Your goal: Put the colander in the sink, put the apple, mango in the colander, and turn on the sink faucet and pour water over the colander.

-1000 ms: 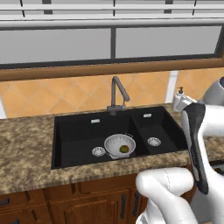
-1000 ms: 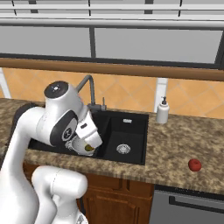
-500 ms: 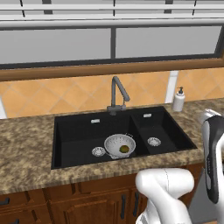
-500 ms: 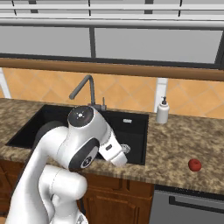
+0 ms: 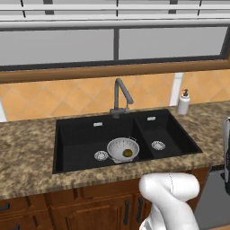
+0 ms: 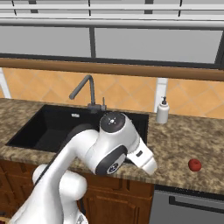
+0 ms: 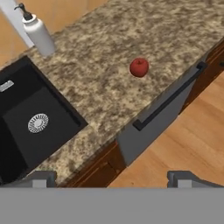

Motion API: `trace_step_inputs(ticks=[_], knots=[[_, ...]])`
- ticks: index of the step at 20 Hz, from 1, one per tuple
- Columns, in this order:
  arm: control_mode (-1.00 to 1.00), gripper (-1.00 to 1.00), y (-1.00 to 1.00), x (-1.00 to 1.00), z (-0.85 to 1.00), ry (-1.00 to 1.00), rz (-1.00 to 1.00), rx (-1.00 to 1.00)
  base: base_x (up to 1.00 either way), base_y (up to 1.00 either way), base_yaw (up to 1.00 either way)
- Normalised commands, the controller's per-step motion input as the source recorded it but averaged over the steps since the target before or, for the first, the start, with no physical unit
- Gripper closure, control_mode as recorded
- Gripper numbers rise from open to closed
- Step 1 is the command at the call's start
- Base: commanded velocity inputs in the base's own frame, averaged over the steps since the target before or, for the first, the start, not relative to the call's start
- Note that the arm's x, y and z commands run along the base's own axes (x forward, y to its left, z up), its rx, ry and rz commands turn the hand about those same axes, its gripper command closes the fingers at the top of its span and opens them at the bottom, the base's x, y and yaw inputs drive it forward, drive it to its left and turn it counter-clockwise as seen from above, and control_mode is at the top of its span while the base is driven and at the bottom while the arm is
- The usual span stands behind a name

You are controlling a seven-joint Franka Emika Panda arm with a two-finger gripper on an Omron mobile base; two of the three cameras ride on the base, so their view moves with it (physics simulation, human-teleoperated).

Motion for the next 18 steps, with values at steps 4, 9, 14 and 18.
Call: trace_step_inputs(ticks=[4,9,14,18], knots=[[-1.0,-1.0,-0.82,0.0,-0.28,0.18,0.0,0.0,0.0,0.0,0.0],[-1.0,-1.0,-0.58,0.0,-0.34,0.11,0.0,0.0,0.0,0.0,0.0],[-1.0,-1.0,-0.41,0.16,-0.37,0.16,0.0,0.0,0.0,0.0,0.0],[-1.0,-1.0,-0.23,0.37,-0.32,0.09,0.0,0.0,0.0,0.0,0.0]])
